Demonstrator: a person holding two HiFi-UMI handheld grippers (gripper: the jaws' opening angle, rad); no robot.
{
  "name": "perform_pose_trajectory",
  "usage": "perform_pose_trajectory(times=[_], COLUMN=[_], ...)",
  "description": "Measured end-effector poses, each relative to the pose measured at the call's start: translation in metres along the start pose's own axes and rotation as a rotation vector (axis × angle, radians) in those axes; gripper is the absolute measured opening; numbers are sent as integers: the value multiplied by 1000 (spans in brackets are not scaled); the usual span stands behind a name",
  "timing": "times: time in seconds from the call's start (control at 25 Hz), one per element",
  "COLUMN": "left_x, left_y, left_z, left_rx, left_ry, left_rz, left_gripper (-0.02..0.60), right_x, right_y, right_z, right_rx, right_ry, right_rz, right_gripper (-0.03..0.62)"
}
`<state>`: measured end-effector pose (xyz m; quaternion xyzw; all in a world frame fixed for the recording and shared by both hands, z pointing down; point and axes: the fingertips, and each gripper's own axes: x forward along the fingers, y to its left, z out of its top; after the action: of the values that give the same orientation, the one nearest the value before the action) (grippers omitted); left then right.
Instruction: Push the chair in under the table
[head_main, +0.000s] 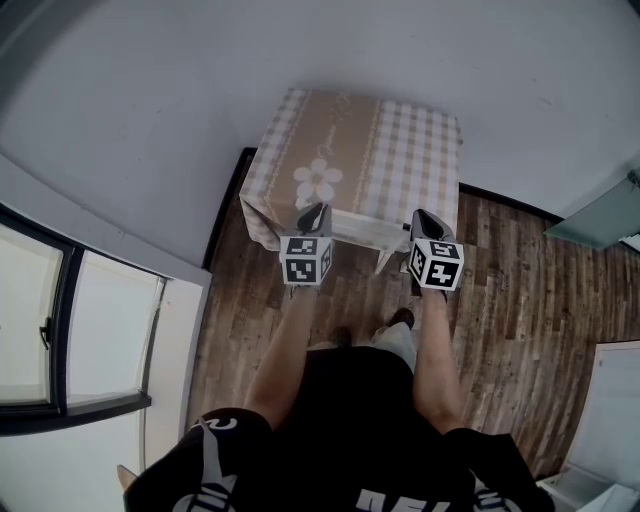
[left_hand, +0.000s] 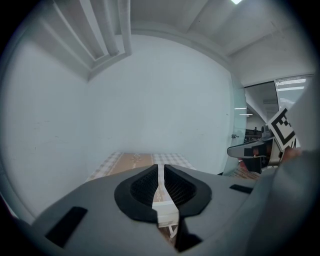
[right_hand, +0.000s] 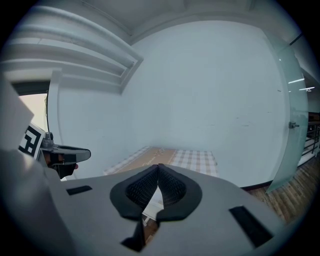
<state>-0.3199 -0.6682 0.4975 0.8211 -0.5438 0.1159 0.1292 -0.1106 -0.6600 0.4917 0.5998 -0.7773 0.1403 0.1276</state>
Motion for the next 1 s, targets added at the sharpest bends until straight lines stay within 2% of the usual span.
perform_pose_trajectory(times=[0.52,1.0], left_x=[-1,-5], left_y=[10,9], left_z=[-1,-4], left_rx=[-7,-26], left_ry=[-6,-4], left_rz=[18,14], left_gripper=[26,26], right_x=[7,10], right_y=[10,17], right_z=[-6,-11], right_rx=[1,1], right_ry=[12,18], right_rz=[36,63], right_gripper=[12,12])
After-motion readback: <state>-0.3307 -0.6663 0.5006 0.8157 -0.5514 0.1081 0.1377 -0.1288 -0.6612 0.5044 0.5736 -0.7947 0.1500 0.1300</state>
